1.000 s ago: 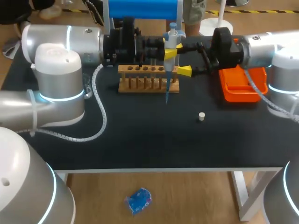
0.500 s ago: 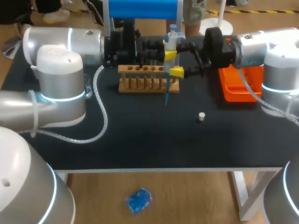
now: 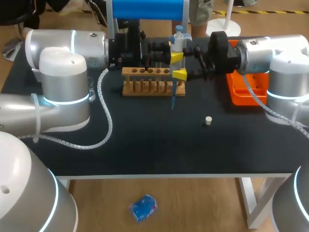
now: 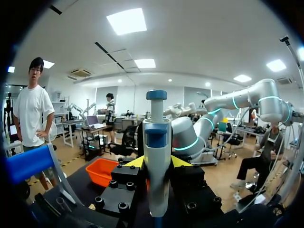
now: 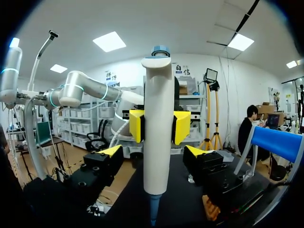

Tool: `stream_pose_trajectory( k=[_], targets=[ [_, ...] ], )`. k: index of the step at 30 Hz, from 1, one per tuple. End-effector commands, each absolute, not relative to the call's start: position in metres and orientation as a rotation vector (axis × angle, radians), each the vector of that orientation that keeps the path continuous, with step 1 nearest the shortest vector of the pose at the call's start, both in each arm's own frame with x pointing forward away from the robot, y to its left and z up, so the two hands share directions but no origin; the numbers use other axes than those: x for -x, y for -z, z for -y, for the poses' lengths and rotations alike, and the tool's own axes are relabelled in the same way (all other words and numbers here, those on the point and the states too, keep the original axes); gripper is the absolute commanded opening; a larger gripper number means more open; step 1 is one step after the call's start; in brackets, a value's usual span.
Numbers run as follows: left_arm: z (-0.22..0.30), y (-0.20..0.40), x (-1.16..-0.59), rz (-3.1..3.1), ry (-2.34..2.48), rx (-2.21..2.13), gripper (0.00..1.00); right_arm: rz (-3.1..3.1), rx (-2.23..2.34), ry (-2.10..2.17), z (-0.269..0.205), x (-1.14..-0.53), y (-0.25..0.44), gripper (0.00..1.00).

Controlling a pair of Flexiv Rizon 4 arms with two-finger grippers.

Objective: Invert the test tube, pick up the pipette, mount the tip to pipette, aspirate from beaker and dispense into the tube, eject the tip, return the pipette, and cap with the stopper.

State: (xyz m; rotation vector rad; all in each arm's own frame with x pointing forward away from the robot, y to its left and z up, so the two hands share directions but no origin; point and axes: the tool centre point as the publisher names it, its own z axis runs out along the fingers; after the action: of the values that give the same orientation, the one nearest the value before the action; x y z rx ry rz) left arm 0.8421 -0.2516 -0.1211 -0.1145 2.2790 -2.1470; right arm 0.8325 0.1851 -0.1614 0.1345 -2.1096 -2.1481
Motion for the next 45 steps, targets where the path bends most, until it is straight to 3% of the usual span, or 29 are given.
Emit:
stream_pose_trajectory(
  k=[1, 2, 5, 10, 16, 27, 28, 29, 45],
  targets=[
    [0.252, 0.122, -0.841, -2.276, 2.147, 0.119, 0.0, 2.107, -0.138, 2.148, -0.186, -0.833, 0.162, 0.64],
    [0.252, 0.123, -0.841, -2.277, 2.146, 0.121, 0.0, 2.106, -0.138, 2.148, -0.186, -0.833, 0.162, 0.5],
    [0.252, 0.123, -0.841, -2.282, 2.137, 0.119, 0.0, 2.106, -0.138, 2.146, -0.185, -0.834, 0.162, 0.47],
    [0.252, 0.124, -0.841, -2.286, 2.136, 0.121, 0.0, 2.103, -0.135, 2.146, -0.185, -0.833, 0.162, 0.32],
    [0.252, 0.124, -0.84, -2.283, 2.143, 0.121, 0.0, 2.093, -0.122, 2.152, -0.185, -0.834, 0.163, 0.04],
    [0.255, 0.125, -0.84, -2.286, 2.16, 0.12, 0.0, 2.092, -0.119, 2.148, -0.184, -0.834, 0.164, 0.0],
    [0.254, 0.124, -0.84, -2.261, 2.166, 0.148, 0.43, 2.093, -0.119, 2.147, -0.184, -0.834, 0.164, 0.0],
    [0.254, 0.123, -0.841, -2.265, 2.169, 0.137, 1.0, 2.094, -0.12, 2.145, -0.184, -0.834, 0.164, 0.0],
    [0.218, 0.103, -0.859, -2.137, 2.08, 0.257, 1.0, 2.153, -0.125, 2.223, -0.12, -0.844, 0.151, 0.0]
  ],
)
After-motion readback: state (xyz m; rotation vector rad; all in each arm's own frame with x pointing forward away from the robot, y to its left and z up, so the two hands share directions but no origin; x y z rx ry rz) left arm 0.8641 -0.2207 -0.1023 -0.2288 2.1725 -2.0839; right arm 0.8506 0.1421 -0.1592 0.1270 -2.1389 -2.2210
